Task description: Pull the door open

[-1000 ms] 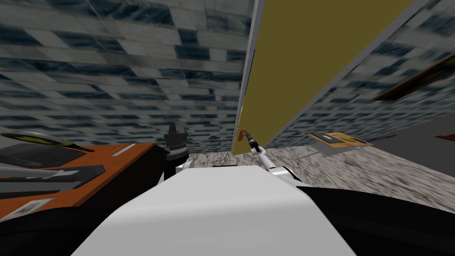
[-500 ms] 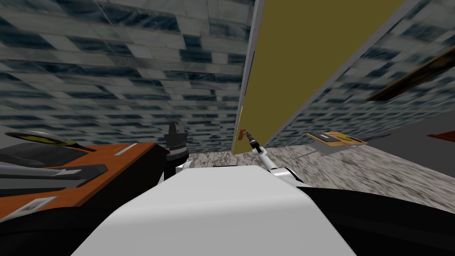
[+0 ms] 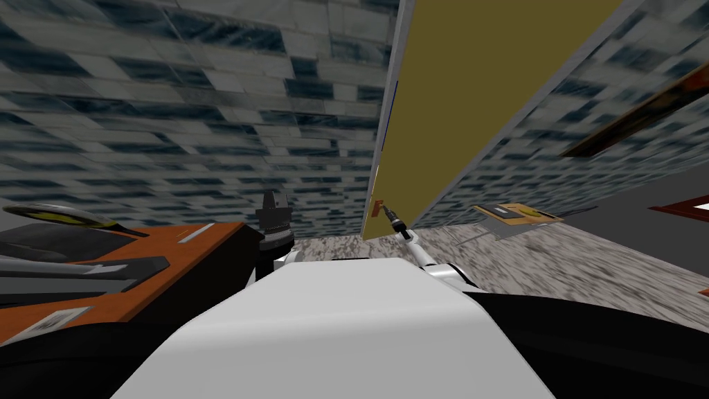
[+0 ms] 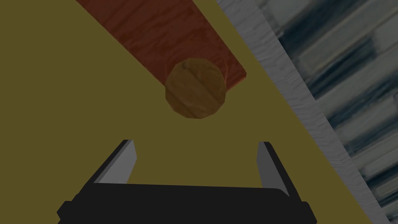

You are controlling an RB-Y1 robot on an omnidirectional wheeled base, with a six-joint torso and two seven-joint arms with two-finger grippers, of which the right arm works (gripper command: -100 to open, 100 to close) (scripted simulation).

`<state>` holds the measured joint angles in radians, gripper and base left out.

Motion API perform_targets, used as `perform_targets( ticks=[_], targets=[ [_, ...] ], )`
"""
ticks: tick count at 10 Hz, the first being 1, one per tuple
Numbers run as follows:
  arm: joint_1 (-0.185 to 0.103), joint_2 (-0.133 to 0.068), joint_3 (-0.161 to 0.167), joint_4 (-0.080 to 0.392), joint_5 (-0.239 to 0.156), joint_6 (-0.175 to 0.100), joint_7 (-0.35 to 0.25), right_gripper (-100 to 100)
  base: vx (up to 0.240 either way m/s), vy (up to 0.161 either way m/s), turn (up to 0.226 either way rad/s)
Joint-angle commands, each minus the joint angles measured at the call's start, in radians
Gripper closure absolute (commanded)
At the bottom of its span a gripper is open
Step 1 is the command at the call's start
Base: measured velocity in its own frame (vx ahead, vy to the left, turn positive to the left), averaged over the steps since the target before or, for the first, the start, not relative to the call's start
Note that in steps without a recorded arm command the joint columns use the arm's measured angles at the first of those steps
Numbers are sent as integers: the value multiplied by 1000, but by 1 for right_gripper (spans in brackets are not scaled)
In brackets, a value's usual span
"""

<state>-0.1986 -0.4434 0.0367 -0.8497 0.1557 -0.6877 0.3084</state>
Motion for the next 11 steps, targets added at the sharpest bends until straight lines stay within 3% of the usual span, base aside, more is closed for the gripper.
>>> perform_targets(
  ticks=[1, 11],
  targets=[
    [8, -9, -7, 0, 21, -6, 50, -100, -47, 47, -34],
    [40, -44, -34, -1, 107, -25, 296, -100, -27, 32, -22]
  ],
)
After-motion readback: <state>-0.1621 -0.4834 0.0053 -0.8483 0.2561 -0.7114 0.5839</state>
